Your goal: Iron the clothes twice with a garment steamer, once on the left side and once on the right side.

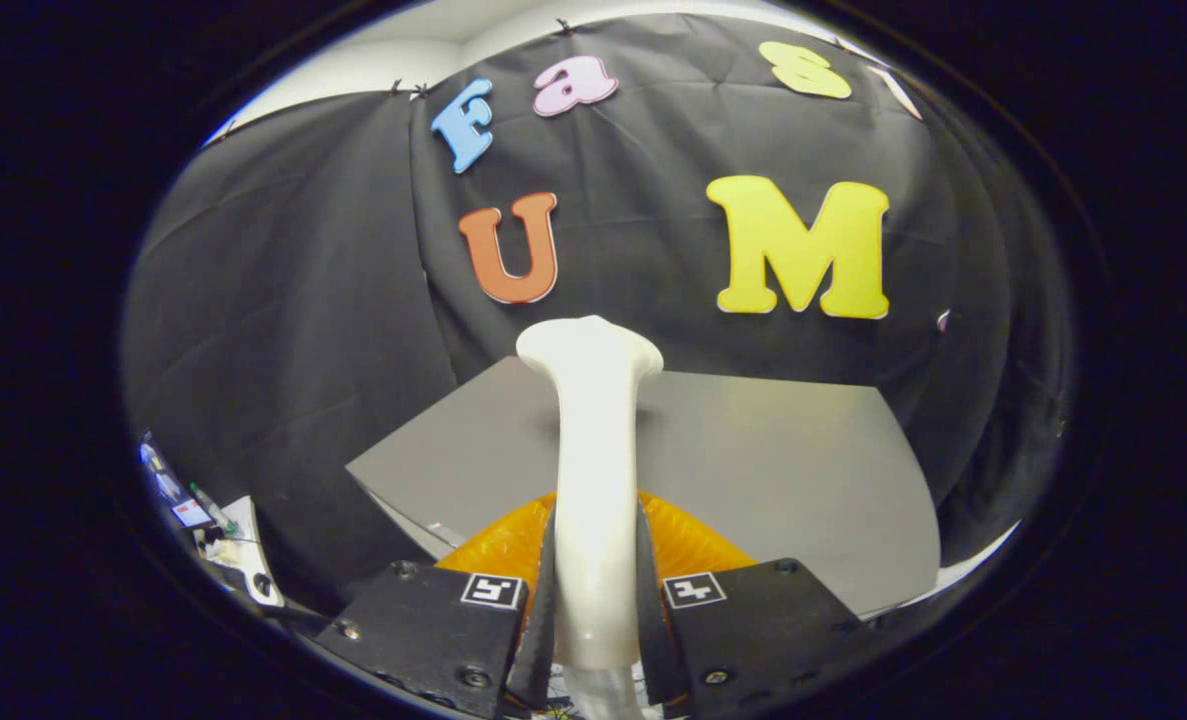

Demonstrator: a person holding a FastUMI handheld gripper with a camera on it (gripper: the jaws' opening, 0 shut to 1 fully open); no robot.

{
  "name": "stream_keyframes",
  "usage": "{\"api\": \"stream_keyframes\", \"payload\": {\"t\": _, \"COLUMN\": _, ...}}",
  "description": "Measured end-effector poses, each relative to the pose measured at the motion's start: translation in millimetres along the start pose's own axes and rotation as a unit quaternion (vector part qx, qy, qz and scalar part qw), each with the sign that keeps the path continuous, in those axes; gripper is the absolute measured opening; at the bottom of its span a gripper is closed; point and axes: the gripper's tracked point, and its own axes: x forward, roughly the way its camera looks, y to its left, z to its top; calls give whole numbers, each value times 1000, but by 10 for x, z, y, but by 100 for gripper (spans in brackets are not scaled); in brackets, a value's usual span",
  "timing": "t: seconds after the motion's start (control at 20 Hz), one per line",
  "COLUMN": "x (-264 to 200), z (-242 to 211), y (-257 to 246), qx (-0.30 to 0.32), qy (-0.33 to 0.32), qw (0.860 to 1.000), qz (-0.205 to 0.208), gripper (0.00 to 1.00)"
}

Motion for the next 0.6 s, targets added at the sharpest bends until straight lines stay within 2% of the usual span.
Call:
{"api": "stream_keyframes", "payload": {"t": 0.35, "x": -1160, "z": 258, "y": -453, "qx": 22, "qy": -64, "qw": 997, "qz": -32, "gripper": 38}}
{"api": "stream_keyframes", "payload": {"t": 0.6, "x": -2042, "z": 421, "y": -911, "qx": 49, "qy": -119, "qw": 989, "qz": -70, "gripper": 38}}
